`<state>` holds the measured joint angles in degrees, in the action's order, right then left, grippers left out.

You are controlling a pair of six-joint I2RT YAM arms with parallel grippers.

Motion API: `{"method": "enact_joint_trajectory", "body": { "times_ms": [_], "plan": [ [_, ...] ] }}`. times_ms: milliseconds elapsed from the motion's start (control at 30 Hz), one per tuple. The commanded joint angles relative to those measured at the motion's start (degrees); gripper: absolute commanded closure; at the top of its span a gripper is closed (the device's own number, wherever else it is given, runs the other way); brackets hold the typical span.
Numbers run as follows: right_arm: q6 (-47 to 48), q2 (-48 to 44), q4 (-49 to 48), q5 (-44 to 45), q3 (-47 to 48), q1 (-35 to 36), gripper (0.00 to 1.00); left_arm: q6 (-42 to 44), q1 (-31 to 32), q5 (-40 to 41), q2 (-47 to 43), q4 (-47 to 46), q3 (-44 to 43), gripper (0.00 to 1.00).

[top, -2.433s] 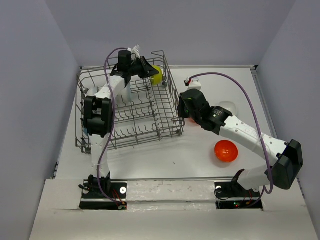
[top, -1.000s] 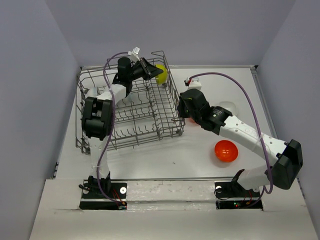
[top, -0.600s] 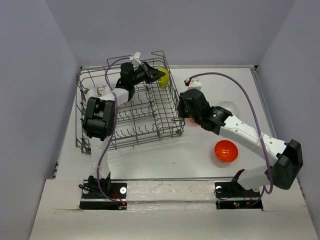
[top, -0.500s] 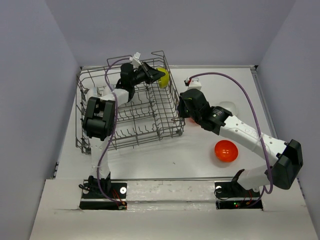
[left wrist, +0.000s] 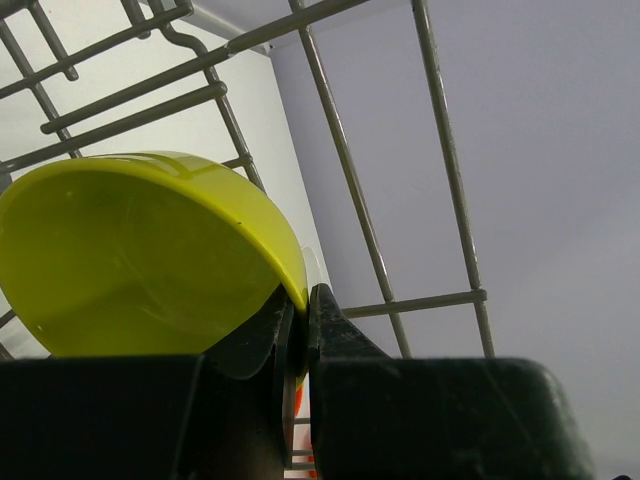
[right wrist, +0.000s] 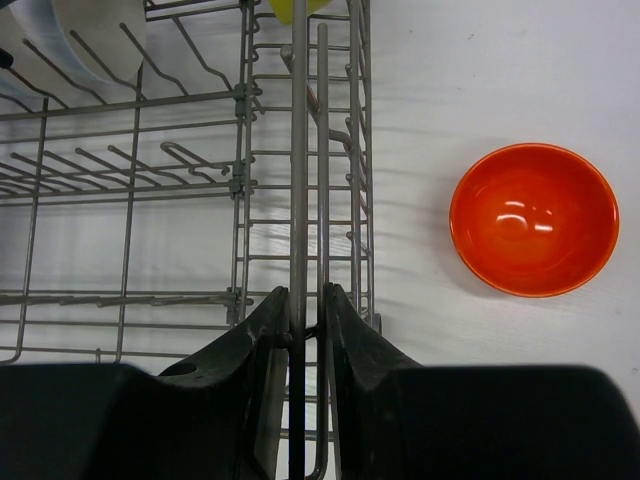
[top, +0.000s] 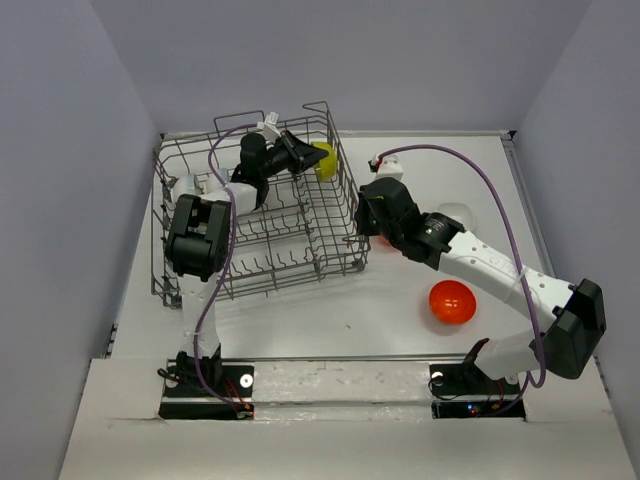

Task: Load the bowls into the dish rack
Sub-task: Place the upside down bowl on the dish rack.

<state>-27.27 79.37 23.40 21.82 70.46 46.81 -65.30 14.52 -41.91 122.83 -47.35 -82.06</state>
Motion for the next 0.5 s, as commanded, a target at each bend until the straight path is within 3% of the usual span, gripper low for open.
{"method": "enact_joint_trajectory", "body": {
  "times_ms": [0,467],
  "plan": [
    [-2.6,1.2,-1.2,-3.5,-0.3,0.3,0.98,2.0,-0.4,0.0,-2.9,-3.6,0.7,1.0],
    [-2.6,1.4,-1.3,-4.3,-0.4,0.3,0.98,5.3,-0.7,1.0,-4.1,0.2,3.0,0.98]
  ]
}}
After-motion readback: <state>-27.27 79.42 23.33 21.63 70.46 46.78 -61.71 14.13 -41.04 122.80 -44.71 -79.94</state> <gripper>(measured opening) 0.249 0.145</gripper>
